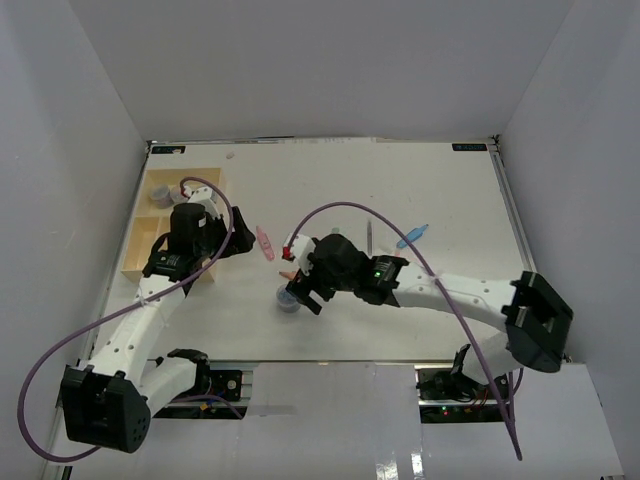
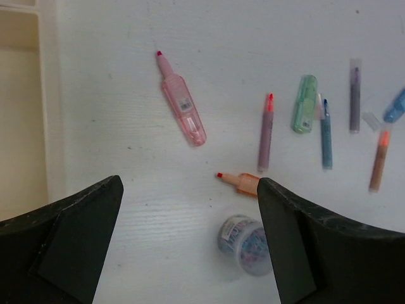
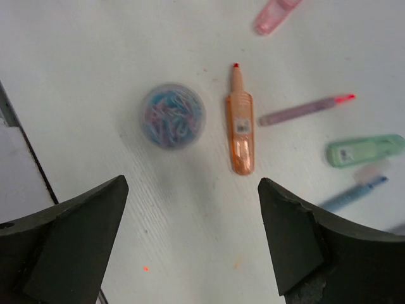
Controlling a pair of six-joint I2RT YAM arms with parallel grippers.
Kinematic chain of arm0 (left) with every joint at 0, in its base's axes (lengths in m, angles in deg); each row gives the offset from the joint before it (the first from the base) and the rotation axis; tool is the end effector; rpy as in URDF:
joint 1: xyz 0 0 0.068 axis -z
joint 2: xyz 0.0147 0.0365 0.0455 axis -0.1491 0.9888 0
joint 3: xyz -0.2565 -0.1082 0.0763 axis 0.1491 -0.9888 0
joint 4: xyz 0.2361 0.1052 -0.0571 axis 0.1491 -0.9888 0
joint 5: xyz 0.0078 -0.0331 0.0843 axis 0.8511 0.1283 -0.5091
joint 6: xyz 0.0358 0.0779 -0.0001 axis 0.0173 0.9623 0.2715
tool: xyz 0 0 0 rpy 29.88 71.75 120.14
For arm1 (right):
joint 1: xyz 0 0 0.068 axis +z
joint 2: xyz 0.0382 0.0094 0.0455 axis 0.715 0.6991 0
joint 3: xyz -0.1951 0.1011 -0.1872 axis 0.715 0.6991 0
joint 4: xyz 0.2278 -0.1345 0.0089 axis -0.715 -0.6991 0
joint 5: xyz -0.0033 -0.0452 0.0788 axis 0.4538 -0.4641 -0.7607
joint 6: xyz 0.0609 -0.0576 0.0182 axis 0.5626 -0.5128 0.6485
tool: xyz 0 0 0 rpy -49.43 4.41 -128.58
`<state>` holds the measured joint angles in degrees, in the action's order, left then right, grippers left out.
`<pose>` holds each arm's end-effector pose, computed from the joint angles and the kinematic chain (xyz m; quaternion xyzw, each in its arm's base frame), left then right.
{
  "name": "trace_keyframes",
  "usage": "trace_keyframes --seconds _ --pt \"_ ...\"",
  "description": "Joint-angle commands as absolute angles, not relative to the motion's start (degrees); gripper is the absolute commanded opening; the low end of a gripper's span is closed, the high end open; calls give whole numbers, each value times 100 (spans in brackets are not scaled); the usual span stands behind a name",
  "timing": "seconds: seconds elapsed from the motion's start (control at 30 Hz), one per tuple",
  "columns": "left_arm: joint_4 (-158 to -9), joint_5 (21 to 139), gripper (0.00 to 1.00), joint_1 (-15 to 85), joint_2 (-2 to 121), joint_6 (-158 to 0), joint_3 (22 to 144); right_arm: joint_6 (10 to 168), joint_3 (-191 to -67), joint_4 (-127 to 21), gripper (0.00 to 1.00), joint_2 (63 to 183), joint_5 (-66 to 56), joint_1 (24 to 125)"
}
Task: Sort the stationery into containers
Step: Place the stationery at the center of the board, then pick up the stationery from the center of the board.
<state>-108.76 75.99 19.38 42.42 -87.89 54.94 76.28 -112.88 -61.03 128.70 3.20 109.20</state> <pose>0.2419 -0.0520 0.2605 -0.0585 0.8919 -0.1535 0.4213 0.1670 0.3335 0.2436 -0.5054 0.7356 0.2132 0.3975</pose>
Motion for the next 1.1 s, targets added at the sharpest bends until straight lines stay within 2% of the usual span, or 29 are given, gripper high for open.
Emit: trace_keyframes --seconds 0.0,0.23,0.33,0.43,0.63,1.07 --pt "-11295 8251 98 2192 4019 -8893 5788 7853 -10834 -6198 90 11918 1365 10841" --pt "-11498 7997 98 3229 4237 -9253 5850 8714 -9770 -6436 90 9968 2930 10217" --pt "-11507 7514 98 4097 4501 -9490 5780 9013 -9313 -6401 90 9361 3177 9883" --pt "-11533 6934 98 4469 4721 -9692 5736 9137 -8987 -6410 90 8938 3204 9715" --pt "-11832 6239 98 4997 5442 -9991 5868 9269 -8644 -6410 90 8655 3319 9618" --pt "-12061 6063 98 5462 6119 -10299 6017 9331 -8477 -6401 90 8611 3240 9531"
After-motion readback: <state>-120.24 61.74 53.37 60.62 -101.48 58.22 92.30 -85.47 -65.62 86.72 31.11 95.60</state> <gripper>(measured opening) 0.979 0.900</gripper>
